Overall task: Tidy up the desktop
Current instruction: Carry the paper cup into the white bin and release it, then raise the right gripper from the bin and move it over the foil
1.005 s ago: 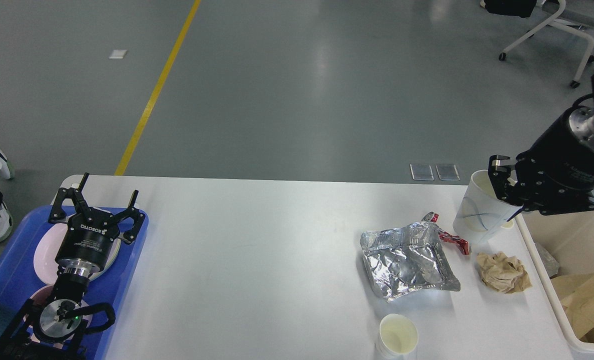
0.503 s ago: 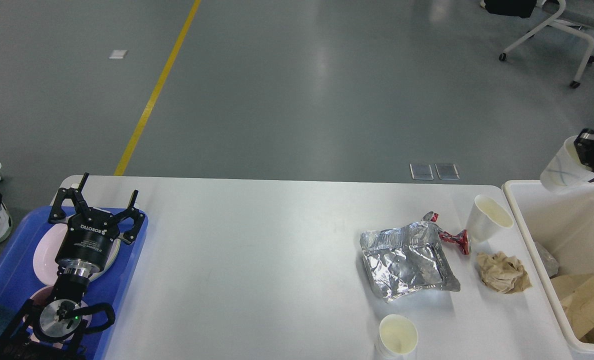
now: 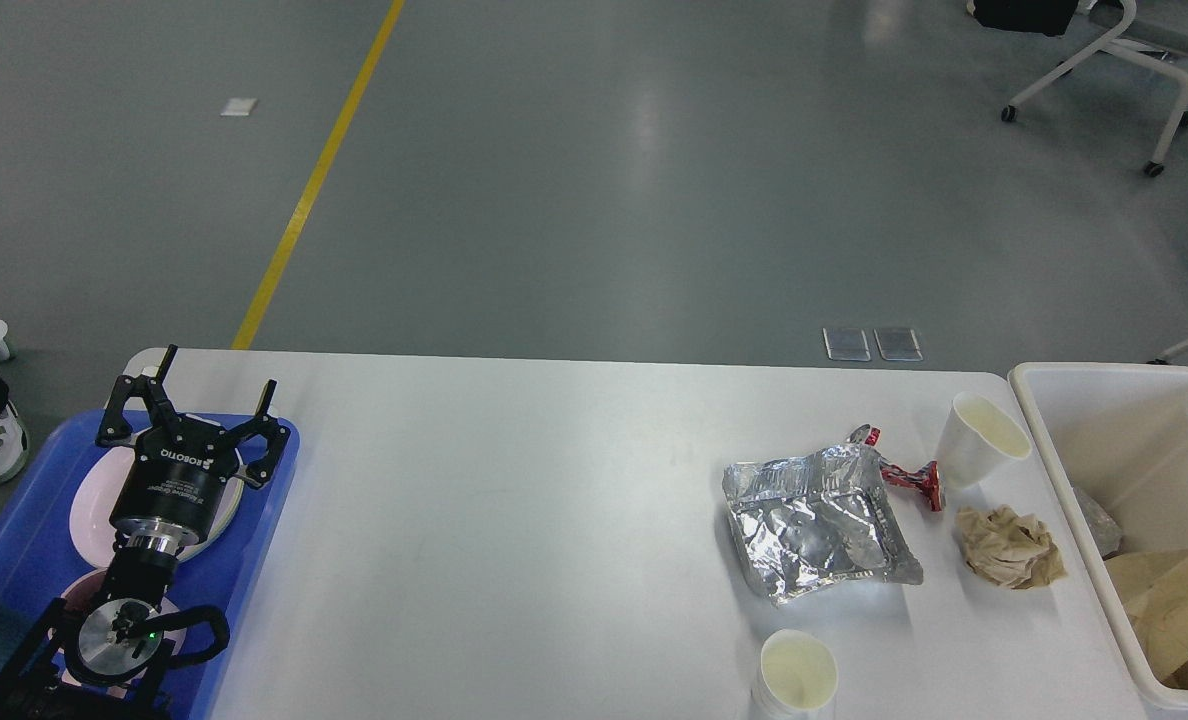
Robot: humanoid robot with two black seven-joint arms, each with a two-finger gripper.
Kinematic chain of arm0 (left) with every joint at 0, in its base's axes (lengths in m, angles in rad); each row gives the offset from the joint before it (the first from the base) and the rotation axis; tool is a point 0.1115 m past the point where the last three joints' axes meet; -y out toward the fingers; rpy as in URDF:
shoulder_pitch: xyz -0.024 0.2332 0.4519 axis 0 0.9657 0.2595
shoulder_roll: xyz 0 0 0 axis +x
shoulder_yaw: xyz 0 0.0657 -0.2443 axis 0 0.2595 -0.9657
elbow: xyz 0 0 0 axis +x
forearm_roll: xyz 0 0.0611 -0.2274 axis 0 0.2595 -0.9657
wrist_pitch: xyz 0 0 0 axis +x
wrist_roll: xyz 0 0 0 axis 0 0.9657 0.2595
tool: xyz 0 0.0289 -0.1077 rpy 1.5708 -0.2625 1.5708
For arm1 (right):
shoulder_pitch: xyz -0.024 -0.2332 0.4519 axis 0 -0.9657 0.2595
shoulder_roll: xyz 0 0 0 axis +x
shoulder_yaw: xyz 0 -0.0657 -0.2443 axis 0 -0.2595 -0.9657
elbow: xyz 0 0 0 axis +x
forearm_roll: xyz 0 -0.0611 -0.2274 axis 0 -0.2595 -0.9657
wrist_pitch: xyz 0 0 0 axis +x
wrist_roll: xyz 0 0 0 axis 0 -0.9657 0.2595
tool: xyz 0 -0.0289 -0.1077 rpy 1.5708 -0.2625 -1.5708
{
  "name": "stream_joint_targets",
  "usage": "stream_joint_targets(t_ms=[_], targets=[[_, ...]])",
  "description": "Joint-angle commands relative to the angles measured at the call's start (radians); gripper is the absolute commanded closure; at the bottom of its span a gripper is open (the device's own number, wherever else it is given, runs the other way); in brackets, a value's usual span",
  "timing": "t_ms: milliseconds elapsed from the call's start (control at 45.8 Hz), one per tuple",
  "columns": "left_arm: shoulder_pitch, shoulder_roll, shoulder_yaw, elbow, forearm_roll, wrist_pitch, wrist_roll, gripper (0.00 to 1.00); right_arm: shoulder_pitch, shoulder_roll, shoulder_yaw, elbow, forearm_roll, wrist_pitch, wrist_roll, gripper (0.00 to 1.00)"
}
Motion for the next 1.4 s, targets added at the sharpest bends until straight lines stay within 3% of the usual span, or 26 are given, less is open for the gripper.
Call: stream_joint_targets(t_ms=[0, 393, 699, 1071, 1093, 1115, 1136, 1224, 1377], targets=[[0.000, 0.000, 0.000, 0.000, 0.000, 0.000, 0.000, 0.04, -0.140, 0.015, 0.048, -0.093, 0.000, -0.083, 0.003, 1.00], [0.000, -0.002, 0.000, 0.000, 0.000, 0.000, 0.000, 0.04, -0.505, 0.184, 0.089, -0.352, 0.014, -0.307, -0.003, 1.00], [0.000, -0.002, 0.000, 0.000, 0.000, 0.000, 0.000, 0.04, -0.666, 0.222, 0.111, -0.355, 0.014, -0.436, 0.000, 1.00], [0.000, -0.002, 0.000, 0.000, 0.000, 0.000, 0.000, 0.04, -0.755, 0.261, 0.155, -0.354, 0.014, -0.467, 0.002, 1.00], [0.000, -0.002, 0.000, 0.000, 0.000, 0.000, 0.000, 0.04, -0.756, 0.262, 0.163, -0.354, 0.014, -0.478, 0.000, 0.97], [0.000, 0.000, 0.000, 0.000, 0.000, 0.000, 0.000, 0.04, -0.755, 0.264, 0.170, -0.352, 0.014, -0.488, 0.000, 0.84], [0.000, 0.000, 0.000, 0.000, 0.000, 0.000, 0.000, 0.04, -0.755, 0.265, 0.180, -0.352, 0.014, -0.501, 0.000, 0.60], [0.000, 0.000, 0.000, 0.000, 0.000, 0.000, 0.000, 0.04, -0.750, 0.270, 0.189, -0.352, 0.014, -0.528, 0.002, 0.00], [0.000, 0.000, 0.000, 0.000, 0.000, 0.000, 0.000, 0.04, -0.727, 0.294, 0.197, -0.335, 0.012, -0.527, 0.002, 0.00]])
